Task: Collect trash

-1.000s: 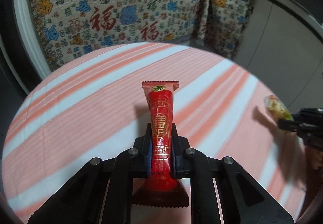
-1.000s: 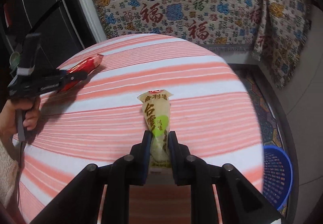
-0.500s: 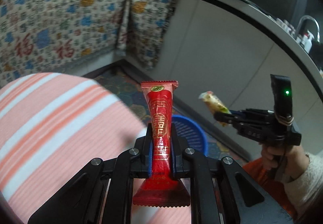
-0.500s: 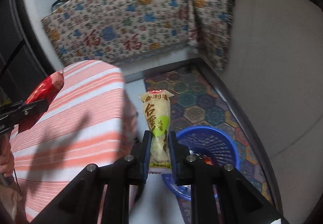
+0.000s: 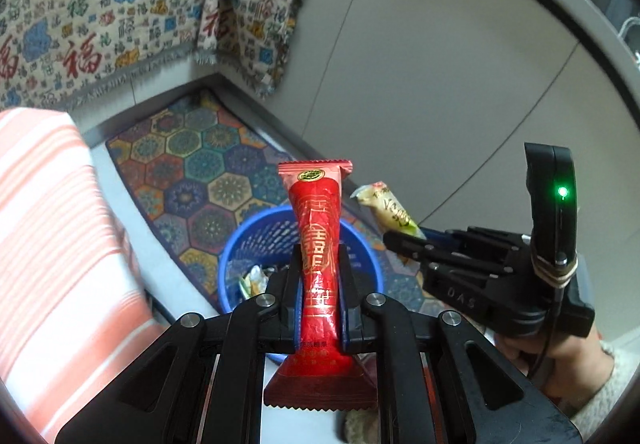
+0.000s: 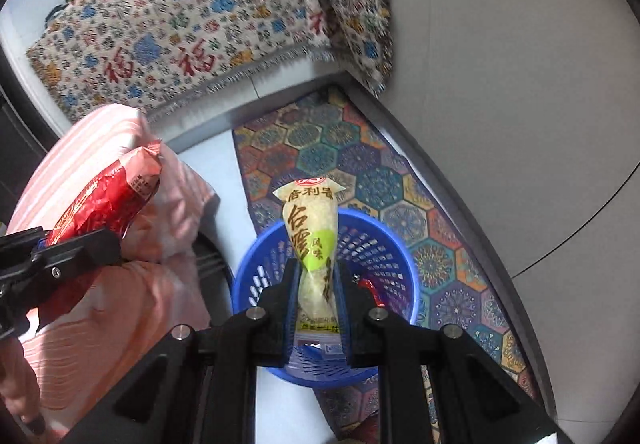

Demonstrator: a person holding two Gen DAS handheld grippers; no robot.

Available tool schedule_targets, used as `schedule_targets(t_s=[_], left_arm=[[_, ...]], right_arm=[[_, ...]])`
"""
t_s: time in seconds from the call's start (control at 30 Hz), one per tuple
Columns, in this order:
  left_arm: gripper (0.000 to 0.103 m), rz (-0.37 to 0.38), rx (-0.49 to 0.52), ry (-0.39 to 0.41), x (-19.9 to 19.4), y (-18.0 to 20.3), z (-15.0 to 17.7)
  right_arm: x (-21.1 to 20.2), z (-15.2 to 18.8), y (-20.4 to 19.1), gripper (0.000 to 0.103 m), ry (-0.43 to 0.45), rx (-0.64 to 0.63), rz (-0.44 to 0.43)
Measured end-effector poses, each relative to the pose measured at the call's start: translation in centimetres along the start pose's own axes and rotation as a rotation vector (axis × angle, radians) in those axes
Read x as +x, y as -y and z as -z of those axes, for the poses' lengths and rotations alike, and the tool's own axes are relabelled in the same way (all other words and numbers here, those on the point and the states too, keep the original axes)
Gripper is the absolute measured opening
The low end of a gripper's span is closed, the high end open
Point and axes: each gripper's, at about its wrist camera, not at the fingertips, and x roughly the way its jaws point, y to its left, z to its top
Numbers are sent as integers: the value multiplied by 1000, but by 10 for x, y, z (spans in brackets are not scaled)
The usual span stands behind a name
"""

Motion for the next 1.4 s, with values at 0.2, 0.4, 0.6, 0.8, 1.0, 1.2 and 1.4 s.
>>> schedule_targets(t_s=[0.2, 0.4, 0.6, 0.8, 1.0, 1.2, 1.4], left_arm=[[14, -17, -25, -41, 41, -2, 1], [73, -63, -55, -29, 65, -2, 5], [94, -114, -21, 3, 45, 11, 0], [103, -154, 22, 33, -10, 36, -2], [103, -258, 43, 104, -64, 56, 10], [103, -322, 40, 155, -101, 65, 17], [103, -362, 21, 196, -133, 71, 23]], right_arm=[[39, 8, 18, 18, -52, 22, -7], [79, 16, 32, 67, -91, 30, -36], [66, 17, 55, 70, -48, 99, 25], [-8, 18, 56, 83, -17, 109, 74], [-87, 39, 44, 89, 52, 97, 73], [-147, 49, 11, 99, 138, 57, 125], [-191, 54, -18, 100, 200, -4, 160]])
